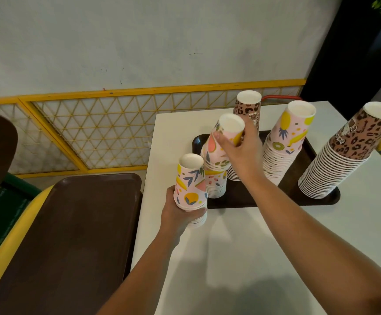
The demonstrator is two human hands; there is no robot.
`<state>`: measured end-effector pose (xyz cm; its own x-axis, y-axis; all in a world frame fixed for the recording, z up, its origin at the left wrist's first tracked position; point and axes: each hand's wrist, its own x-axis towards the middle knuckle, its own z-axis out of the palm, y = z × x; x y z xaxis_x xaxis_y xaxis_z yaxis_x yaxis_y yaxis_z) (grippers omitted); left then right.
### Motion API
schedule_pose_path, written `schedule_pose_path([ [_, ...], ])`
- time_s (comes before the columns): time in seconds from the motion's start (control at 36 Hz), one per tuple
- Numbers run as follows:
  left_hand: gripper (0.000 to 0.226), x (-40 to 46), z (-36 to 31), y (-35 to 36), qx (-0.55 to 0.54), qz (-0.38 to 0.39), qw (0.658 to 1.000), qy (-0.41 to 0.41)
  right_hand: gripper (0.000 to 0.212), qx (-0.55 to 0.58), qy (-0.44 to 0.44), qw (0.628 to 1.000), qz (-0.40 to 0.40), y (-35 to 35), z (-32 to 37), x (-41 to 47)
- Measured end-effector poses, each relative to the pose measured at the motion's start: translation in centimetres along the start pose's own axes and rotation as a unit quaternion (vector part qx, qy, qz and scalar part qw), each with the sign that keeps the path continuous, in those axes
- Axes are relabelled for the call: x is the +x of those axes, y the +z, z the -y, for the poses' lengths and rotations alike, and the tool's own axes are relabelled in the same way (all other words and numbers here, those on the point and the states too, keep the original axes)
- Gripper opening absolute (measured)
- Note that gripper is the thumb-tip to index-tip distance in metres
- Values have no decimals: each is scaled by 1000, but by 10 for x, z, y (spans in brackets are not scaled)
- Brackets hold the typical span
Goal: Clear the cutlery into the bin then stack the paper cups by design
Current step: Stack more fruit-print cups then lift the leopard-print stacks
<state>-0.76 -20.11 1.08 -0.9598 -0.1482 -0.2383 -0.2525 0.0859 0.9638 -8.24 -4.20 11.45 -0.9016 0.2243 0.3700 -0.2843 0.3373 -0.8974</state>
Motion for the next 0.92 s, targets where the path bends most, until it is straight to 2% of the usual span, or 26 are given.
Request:
schedule_pose_path([
  [0.06, 74, -1, -2, 0, -4, 4, 1000, 3, 52, -34, 16, 998, 41, 1, -9, -4],
  [0.17, 80, -1, -5, 1, -4, 2, 1000, 12, 82, -75, 20, 994, 76, 3, -12, -12],
  [0.25, 82, -1, -6, 2, -6, 5, 1000, 22, 79, -42, -28, 996, 76, 5, 5, -23],
  [0.33, 83, -1, -7, 3, -14, 7, 1000, 21, 77, -34, -34, 987, 155, 10, 12, -34],
  [0.42, 90, -2, -9, 5, -14, 9, 1000, 23, 73, -79, -16, 973, 218, 16, 8, -44],
  [0.5, 94, -5, -12, 6, -6, 10, 1000, 26, 54, -76, -13, 973, 216, 18, 5, -48],
  [0.58, 98, -7, -11, 4, -4, 13, 1000, 29, 53, -68, -16, 976, 208, 18, 5, -47],
  [0.92, 88, -11, -14, 4, -6, 13, 1000, -6, 35, 23, 5, 991, 130, 5, 29, -25],
])
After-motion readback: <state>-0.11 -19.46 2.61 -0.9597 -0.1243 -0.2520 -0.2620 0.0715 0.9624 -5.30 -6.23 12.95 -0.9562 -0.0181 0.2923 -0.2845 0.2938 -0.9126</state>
